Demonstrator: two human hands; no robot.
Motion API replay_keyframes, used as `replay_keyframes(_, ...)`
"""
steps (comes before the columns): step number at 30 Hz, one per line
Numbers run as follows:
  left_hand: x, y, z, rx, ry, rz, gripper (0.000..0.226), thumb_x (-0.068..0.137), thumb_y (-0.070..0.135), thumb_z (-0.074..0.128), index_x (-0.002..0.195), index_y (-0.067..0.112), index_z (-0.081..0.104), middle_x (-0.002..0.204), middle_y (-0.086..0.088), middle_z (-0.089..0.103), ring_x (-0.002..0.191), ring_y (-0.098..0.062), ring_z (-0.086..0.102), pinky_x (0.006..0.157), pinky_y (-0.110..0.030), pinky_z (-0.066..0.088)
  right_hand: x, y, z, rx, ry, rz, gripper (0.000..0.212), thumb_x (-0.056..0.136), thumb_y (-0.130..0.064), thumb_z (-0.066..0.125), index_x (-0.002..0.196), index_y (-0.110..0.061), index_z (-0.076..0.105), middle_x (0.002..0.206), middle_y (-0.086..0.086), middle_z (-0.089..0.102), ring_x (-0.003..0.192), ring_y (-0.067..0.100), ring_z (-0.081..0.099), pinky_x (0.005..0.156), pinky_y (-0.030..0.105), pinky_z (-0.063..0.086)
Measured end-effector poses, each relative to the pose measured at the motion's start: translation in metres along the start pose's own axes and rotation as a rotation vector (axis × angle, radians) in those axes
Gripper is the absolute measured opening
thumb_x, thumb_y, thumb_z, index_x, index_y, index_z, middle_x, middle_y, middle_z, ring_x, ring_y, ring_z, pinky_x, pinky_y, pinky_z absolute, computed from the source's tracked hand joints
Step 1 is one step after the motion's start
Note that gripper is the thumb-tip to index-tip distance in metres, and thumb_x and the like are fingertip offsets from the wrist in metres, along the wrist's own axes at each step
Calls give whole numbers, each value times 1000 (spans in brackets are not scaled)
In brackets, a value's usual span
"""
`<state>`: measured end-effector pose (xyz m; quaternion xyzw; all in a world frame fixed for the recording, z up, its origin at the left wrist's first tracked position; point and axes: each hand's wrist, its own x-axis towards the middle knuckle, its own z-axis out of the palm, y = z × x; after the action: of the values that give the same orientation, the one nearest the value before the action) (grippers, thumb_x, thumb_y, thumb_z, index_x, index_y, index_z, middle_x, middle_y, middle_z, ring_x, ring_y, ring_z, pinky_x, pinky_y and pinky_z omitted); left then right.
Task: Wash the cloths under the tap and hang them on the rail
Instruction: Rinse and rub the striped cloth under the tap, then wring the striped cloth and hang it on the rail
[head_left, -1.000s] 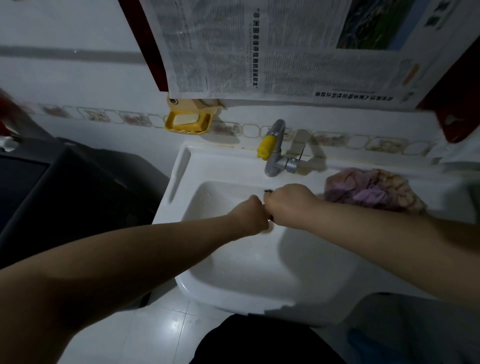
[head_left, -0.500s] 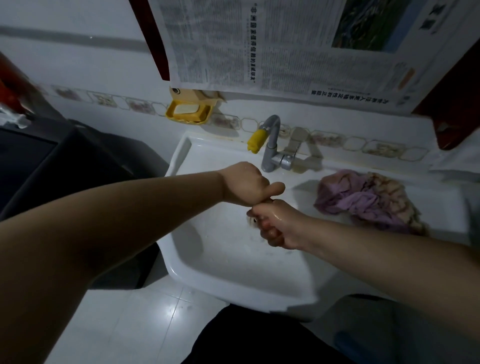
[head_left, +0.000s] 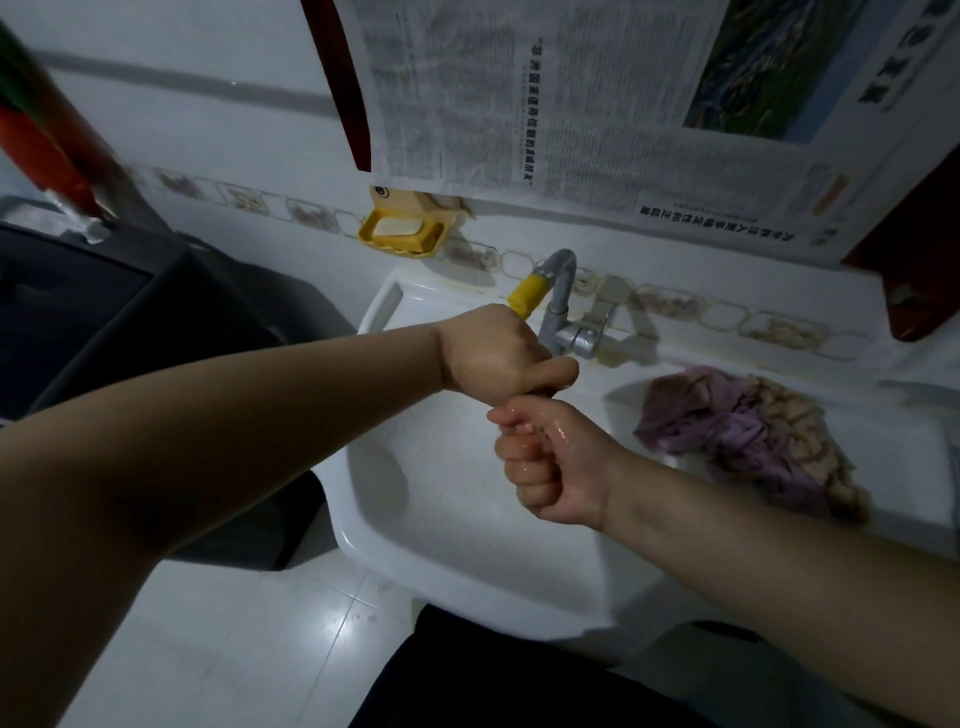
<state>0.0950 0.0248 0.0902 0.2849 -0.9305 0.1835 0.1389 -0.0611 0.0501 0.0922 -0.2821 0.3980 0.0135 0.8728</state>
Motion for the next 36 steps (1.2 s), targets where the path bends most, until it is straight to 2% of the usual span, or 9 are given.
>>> replay_keyframes(10, -31, -31, -14, 1, 123, 25, 28, 88, 25, 64, 87, 13, 38, 50, -4, 52, 39, -23, 49, 37, -23, 34, 27, -10, 33, 184, -288, -84, 41, 60, -16, 71, 50, -23, 33, 36, -6, 28, 33, 7, 7, 33, 12, 7)
replay_keyframes(14, -79, -52, -6, -42, -34, -78, 27, 90, 32, 55, 92, 11, 40, 73, -11, 58, 56, -27, 55, 39, -26, 37, 69, -23, 36, -173, -62, -134, 23, 87, -33, 57, 73, -19, 46, 59, -4, 37, 41, 4, 26, 38, 15, 14)
replay_keyframes(17, -121, -67, -8, -66, -262, -301, 41, 80, 41, 69, 100, 8, 53, 102, -14, 53, 79, -27, 54, 50, -34, 48, 92, -37, 43, -296, 41, -162, 37, 93, -34, 54, 108, -1, 52, 84, 12, 50, 67, 13, 51, 55, 22, 36)
replay_keyframes(21, -164, -90, -21, -385, -547, -628, 63, 77, 56, 68, 120, 14, 46, 112, -7, 55, 91, -27, 58, 69, -30, 39, 120, -52, 77, -703, 440, -357, 20, 98, -18, 48, 105, -8, 63, 104, 17, 65, 90, 25, 63, 77, 38, 53)
replay_keyframes(24, -189, -105, -32, -585, -522, -776, 48, 86, 57, 58, 115, 19, 52, 105, -5, 66, 95, -23, 60, 77, -30, 43, 137, -64, 96, -1178, 800, -587, 26, 97, -24, 48, 113, -17, 68, 109, 6, 67, 100, 26, 62, 86, 39, 50)
replay_keyframes(26, -200, -111, -38, -749, -467, -873, 31, 92, 53, 50, 95, 23, 58, 91, -2, 69, 85, -18, 63, 81, -32, 48, 142, -72, 107, -1245, 907, -711, 26, 96, -22, 51, 113, -16, 69, 112, 7, 63, 103, 25, 58, 88, 35, 46)
replay_keyframes(30, -206, -122, -48, -995, -214, -882, 32, 99, 34, 47, 73, 20, 58, 67, 0, 62, 62, -16, 58, 67, -32, 49, 141, -88, 133, -1201, 935, -807, 21, 93, -21, 54, 99, -11, 71, 98, 5, 59, 94, 21, 57, 73, 27, 39)
replay_keyframes(33, -208, -134, -53, -964, -30, -886, 15, 95, 19, 56, 93, 13, 70, 89, -2, 68, 82, -17, 63, 78, -28, 51, 138, -101, 147, -978, 858, -758, 22, 89, -22, 56, 76, -6, 66, 77, 7, 61, 76, 18, 56, 63, 27, 36)
replay_keyframes(36, -207, -141, -60, -945, 41, -965, 12, 90, 20, 64, 100, 13, 68, 95, 0, 67, 89, -16, 63, 78, -21, 45, 134, -113, 156, -815, 792, -792, 27, 91, -22, 53, 83, 2, 62, 77, 7, 58, 74, 17, 53, 66, 28, 36)
